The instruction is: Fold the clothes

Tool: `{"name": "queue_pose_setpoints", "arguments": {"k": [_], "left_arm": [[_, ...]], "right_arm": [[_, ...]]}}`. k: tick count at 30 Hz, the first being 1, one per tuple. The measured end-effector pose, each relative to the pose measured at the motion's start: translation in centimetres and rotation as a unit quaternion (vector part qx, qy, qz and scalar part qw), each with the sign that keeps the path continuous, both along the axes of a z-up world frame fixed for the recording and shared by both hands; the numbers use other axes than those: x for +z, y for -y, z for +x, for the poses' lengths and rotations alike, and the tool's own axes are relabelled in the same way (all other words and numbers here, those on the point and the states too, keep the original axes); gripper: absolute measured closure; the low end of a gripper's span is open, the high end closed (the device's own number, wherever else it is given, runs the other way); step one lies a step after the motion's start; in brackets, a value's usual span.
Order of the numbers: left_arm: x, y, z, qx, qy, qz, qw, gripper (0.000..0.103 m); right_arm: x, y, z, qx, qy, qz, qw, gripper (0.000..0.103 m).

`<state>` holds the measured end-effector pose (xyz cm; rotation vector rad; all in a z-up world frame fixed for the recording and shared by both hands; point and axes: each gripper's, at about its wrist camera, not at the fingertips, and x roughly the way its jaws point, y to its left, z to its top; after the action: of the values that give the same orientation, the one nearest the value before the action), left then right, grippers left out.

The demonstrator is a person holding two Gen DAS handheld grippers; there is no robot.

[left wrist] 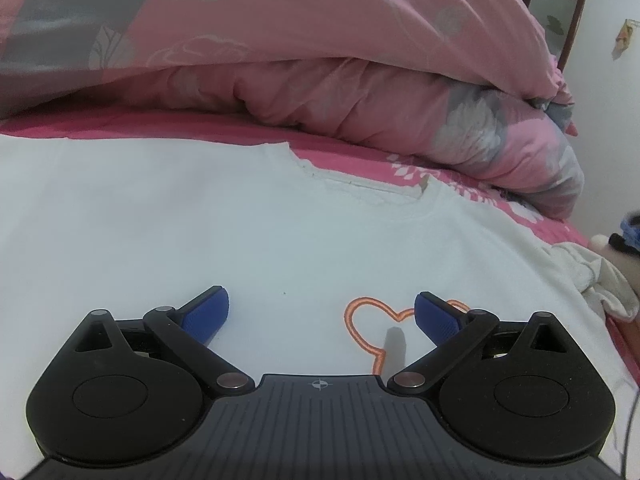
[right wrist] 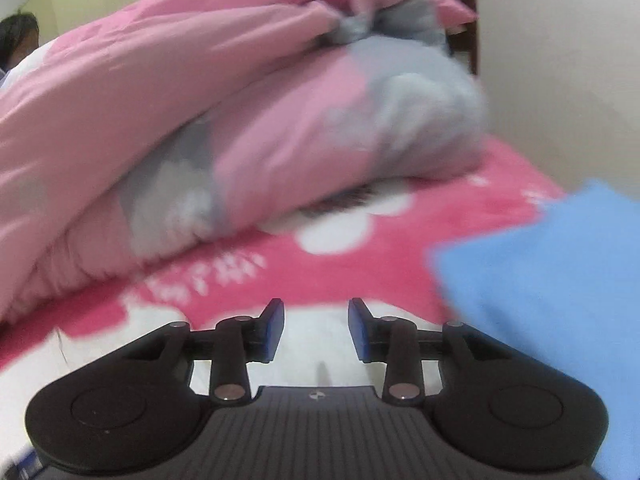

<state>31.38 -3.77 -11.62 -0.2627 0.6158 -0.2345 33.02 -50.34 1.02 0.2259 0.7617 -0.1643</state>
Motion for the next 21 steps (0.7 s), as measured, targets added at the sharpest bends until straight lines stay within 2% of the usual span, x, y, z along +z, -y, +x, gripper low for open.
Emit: {"name": "queue_pose_setpoints", "arguments": {"k": [4, 7, 9, 11, 12, 14, 16, 18, 19, 21], "left_arm": [[0.0, 0.1, 0.0, 0.0, 0.0, 0.0, 1.0, 0.002], [0.0, 0.1, 0.0, 0.001, 0.001, -0.001, 1.0, 0.002], [-0.1, 0.1, 0.0, 0.0, 0.001, -0.002, 1.0, 0.002], [-0.1, 0.1, 0.0, 0.0, 0.001, -0.002, 1.0, 0.002], [-0.1, 0.1, 0.0, 0.0, 0.001, -0.003, 1.0, 0.002], [-0.1, 0.1, 0.1, -0.001, 0.001, -0.003, 1.0, 0.001], [-0.2, 0.1, 0.1, -0.001, 0.001, -0.004, 1.0, 0.001], [-0.2, 0.0, 0.1, -0.002, 0.001, -0.004, 1.0, 0.001], [-0.2, 0.0, 0.1, -0.002, 0.001, -0.004, 1.0, 0.001], [-0.2, 0.0, 0.1, -0.002, 0.001, -0.003, 1.0, 0.001]], "right_arm": [[-0.9, -0.2, -3.4, 0.037, -0.021, -0.041, 0.998, 0.063], [-2.4, -3.0, -4.3, 0.095, -0.018, -0.119, 0.988, 0.059], [-4.3, -5.4, -3.7, 0.141, -0.012, -0.183, 0.973, 0.057], [-6.0, -8.0, -2.8, 0.19, -0.004, -0.242, 0.951, 0.053], [-6.8, -8.9, -2.3, 0.213, -0.003, -0.263, 0.941, 0.048], [-8.6, -10.5, -1.2, 0.248, -0.007, -0.297, 0.922, 0.047], [-9.9, -11.3, 0.2, 0.256, -0.017, -0.326, 0.91, 0.048], [-10.7, -11.1, 1.6, 0.25, -0.031, -0.336, 0.908, 0.05], [-10.8, -10.6, 2.1, 0.241, -0.039, -0.329, 0.912, 0.05], [-10.8, -9.3, 2.9, 0.228, -0.049, -0.295, 0.927, 0.058]]}}
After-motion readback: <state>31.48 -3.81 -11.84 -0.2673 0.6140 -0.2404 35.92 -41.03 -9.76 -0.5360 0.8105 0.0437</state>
